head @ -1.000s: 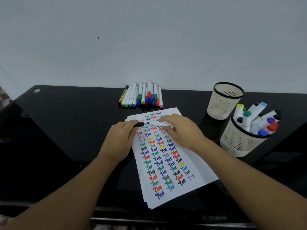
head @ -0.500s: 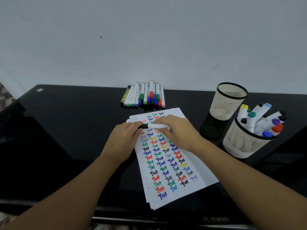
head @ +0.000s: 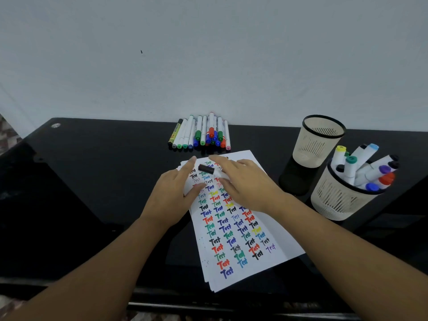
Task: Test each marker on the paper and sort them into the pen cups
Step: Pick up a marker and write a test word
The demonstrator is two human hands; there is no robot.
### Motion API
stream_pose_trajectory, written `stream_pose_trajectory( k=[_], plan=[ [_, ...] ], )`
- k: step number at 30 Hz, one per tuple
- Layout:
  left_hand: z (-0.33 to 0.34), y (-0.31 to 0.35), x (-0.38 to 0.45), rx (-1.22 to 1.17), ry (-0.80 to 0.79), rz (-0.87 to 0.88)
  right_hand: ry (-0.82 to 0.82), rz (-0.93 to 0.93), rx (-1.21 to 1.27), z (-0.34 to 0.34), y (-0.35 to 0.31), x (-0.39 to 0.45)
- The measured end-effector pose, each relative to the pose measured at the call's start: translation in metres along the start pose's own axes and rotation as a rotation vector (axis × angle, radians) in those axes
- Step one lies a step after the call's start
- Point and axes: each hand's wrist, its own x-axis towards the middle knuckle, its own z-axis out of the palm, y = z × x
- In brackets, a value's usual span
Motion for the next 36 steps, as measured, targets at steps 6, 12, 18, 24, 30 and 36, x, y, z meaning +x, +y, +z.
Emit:
stream_pose_trajectory(
  k=[6, 12, 18, 24, 30, 36],
  plan=[
    [0.001, -0.003, 0.006, 0.115, -0.067, 0.046, -0.018, 0.086, 0.131, -0.007, 0.003, -0.006],
    [0.002, -0.003, 0.007, 0.127, -0.071, 0.066, 0.008, 0.171, 0.282, -0.008, 0.005, -0.005],
    [0.001, -0.005, 0.006, 0.116, -0.078, 0.054, -0.004, 0.193, 0.313, -0.008, 0.001, -0.008],
    [0.005, -0.007, 0.008, 0.111, -0.078, 0.063, 0.107, 0.173, 0.41, -0.016, -0.001, -0.013],
    [0.0, -0.002, 0.004, 0.113, -0.099, 0.051, 0.106, 0.316, 0.473, -0.029, -0.001, -0.025],
    [-0.002, 0.022, -0.006, 0.204, -0.381, 0.031, 0.062, 0.395, 0.733, -0.043, 0.002, -0.057]
  ],
)
